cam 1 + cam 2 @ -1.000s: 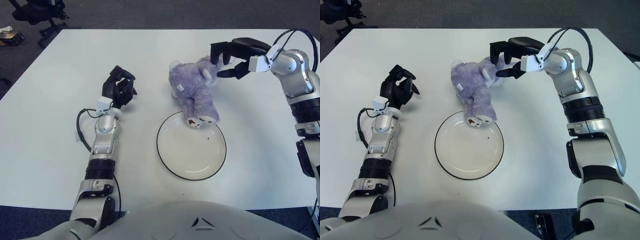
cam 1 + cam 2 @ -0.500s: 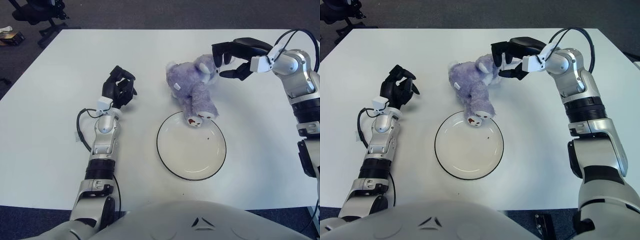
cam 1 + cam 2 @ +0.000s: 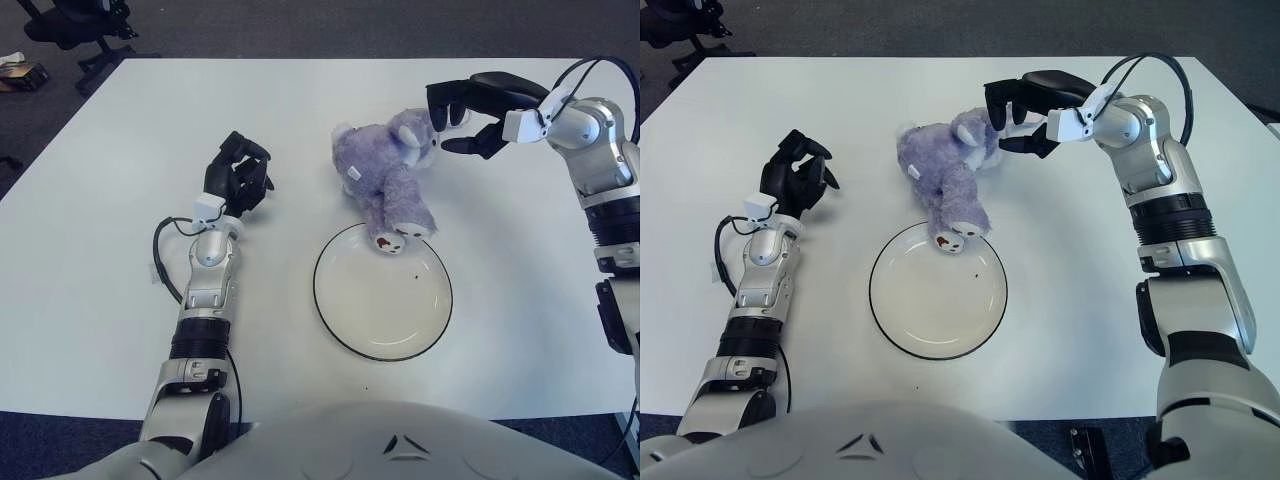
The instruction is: Put the doll into the plate.
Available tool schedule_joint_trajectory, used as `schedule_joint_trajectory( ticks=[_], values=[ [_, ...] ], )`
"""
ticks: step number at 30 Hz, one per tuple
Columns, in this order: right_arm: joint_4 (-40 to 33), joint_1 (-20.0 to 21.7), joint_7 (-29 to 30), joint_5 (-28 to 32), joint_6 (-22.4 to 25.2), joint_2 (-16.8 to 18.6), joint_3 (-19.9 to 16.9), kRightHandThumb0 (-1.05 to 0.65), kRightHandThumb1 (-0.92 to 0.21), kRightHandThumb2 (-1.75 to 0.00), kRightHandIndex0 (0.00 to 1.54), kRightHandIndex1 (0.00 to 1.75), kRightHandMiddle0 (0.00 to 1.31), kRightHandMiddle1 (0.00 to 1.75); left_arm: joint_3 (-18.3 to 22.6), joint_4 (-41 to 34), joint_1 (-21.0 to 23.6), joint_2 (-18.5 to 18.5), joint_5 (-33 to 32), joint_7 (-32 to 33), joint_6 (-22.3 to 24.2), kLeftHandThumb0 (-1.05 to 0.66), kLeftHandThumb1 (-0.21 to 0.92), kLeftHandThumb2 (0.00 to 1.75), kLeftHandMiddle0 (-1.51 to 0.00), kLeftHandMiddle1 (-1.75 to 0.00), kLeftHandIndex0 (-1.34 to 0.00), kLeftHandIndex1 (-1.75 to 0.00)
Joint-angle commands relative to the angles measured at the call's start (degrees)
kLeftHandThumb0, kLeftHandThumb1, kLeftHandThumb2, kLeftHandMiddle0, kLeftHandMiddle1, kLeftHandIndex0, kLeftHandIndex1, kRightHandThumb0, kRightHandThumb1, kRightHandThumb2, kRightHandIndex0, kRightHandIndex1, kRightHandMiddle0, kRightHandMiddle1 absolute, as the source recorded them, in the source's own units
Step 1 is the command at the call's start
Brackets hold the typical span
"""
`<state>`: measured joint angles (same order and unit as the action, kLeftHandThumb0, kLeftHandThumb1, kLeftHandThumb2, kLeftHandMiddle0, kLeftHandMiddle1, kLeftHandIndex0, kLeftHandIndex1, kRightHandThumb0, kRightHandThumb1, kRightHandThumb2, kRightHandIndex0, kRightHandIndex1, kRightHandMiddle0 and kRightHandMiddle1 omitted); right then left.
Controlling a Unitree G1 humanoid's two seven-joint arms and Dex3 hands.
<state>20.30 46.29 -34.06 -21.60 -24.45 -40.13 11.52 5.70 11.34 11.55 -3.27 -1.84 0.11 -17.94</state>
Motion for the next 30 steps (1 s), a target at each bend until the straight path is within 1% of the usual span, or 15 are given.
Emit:
schedule_joint_trajectory(
  ticks=[1, 2, 3, 4, 6, 7, 10, 13, 15, 21, 30],
  values=[
    [-1.69, -0.34, 1.13, -1.42, 0.54, -1.24, -0.64, 0.0, -0.82, -0.52, 0.37, 1.56, 0.33, 1.53, 0.04, 2.14, -3.25, 0.91, -0.41, 0.11, 0.27, -0.26, 0.92, 0.45, -0.91, -1.75, -0.54, -1.75],
    [-1.91, -0.39, 1.34, -1.76, 0.69, -1.29, -0.63, -0.15, -0.82, -0.39, 0.34, 1.3, 0.28, 1.24, 0.05, 2.15, -3.25, 0.91, -0.43, 0.09, 0.27, -0.26, 0.92, 0.45, -0.91, -1.75, -0.53, -1.75],
    [-2.06, -0.44, 1.48, -1.97, 0.8, -1.31, -0.62, -0.25, -0.84, -0.27, 0.35, 1.07, 0.29, 1.0, 0.05, 2.15, -3.25, 0.91, -0.44, 0.08, 0.27, -0.26, 0.92, 0.45, -0.91, -1.75, -0.53, -1.75],
    [-2.29, -0.53, 2.03, -2.59, 0.97, -1.34, -0.59, -0.29, -0.85, -0.22, 0.35, 0.99, 0.3, 0.9, 0.05, 2.22, -3.23, 0.92, -0.46, 0.07, 0.25, -0.26, 0.92, 0.45, -0.91, -1.75, -0.53, -1.75],
    [-2.79, -0.78, 3.35, -3.98, 1.3, -1.36, -0.57, -0.45, -0.85, -0.09, 0.41, 0.56, 0.32, 0.53, 0.06, 2.34, -3.19, 0.95, -0.47, 0.08, 0.2, -0.26, 0.92, 0.45, -0.91, -1.75, -0.53, -1.75],
    [-2.95, -0.87, 3.82, -4.51, 1.43, -1.37, -0.54, -0.51, -0.85, -0.06, 0.44, 0.39, 0.34, 0.39, 0.05, 2.36, -3.18, 0.97, -0.46, 0.1, 0.19, -0.26, 0.92, 0.45, -0.91, -1.75, -0.53, -1.75],
    [-3.17, -0.95, 4.74, -5.63, 1.7, -1.39, -0.34, -0.58, -0.85, -0.02, 0.46, 0.15, 0.39, 0.2, 0.03, 2.35, -3.2, 1.0, -0.43, 0.13, 0.17, -0.26, 0.92, 0.45, -0.91, -1.75, -0.53, -1.75],
    [-3.04, -0.84, 6.2, -7.37, 1.59, -1.45, 0.13, -0.61, -0.84, -0.01, 0.44, 0.05, 0.41, 0.14, 0.02, 2.3, -3.21, 1.0, -0.4, 0.15, 0.17, -0.26, 0.92, 0.45, -0.91, -1.75, -0.53, -1.75],
    [-2.8, -0.71, 7.05, -8.39, 1.33, -1.46, 0.39, -0.61, -0.83, 0.0, 0.42, 0.03, 0.43, 0.12, 0.0, 2.25, -3.23, 1.01, -0.39, 0.15, 0.19, -0.26, 0.92, 0.45, -0.91, -1.75, -0.53, -1.75],
    [-1.62, -0.19, 8.89, -10.04, 0.24, -1.31, 0.85, -0.62, -0.83, 0.0, 0.44, 0.01, 0.45, 0.09, -0.04, 2.09, -3.28, 1.07, -0.44, 0.14, 0.31, -0.26, 0.92, 0.45, -0.91, -1.75, -0.53, -1.75],
    [1.18, 1.66, 12.54, -13.36, -1.45, -1.06, 2.2, -0.61, -0.82, 0.0, 0.42, 0.0, 0.44, 0.06, -0.16, 1.81, -3.46, 1.24, -0.34, 0.27, 0.41, -0.26, 0.92, 0.45, -0.91, -1.75, -0.53, -1.75]
  ],
)
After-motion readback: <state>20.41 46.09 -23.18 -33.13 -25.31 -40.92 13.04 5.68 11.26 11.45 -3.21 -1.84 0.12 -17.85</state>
